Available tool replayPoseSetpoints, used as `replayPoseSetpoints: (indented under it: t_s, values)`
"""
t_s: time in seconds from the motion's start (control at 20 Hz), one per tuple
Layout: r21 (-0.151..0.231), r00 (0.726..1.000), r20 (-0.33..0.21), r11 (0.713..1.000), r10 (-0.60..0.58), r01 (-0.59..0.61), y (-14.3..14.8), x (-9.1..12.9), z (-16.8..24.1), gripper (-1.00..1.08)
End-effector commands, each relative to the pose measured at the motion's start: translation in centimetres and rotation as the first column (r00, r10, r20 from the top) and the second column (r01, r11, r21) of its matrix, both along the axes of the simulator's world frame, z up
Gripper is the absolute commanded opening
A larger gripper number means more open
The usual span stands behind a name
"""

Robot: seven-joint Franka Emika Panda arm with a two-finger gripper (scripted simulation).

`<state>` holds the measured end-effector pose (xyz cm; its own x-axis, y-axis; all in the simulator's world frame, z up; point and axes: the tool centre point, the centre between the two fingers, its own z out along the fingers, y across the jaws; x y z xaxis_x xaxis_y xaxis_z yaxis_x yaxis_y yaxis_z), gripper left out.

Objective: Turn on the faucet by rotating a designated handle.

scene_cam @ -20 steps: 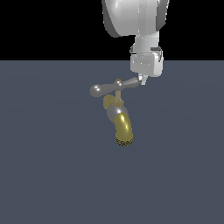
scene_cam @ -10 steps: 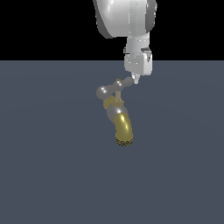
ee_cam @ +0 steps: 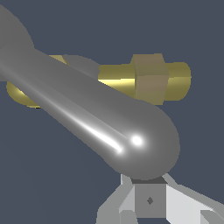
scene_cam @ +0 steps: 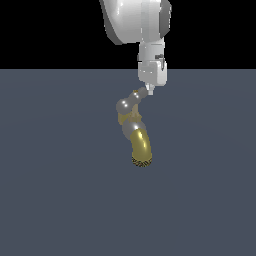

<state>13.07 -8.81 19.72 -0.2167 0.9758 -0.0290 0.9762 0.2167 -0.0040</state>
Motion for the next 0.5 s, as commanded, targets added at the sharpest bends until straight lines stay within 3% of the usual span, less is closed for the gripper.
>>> replayPoseSetpoints:
  t_s: [0.0,0.45]
  values:
    - [0.014,1.000,-0.004,0.999,0.030,-0.030,3.6,-0.1,-0.1,-1.00]
    - [0.025,0.998,-0.003,0.998,0.056,-0.056,10.8,-0.8,-0.1,-1.00]
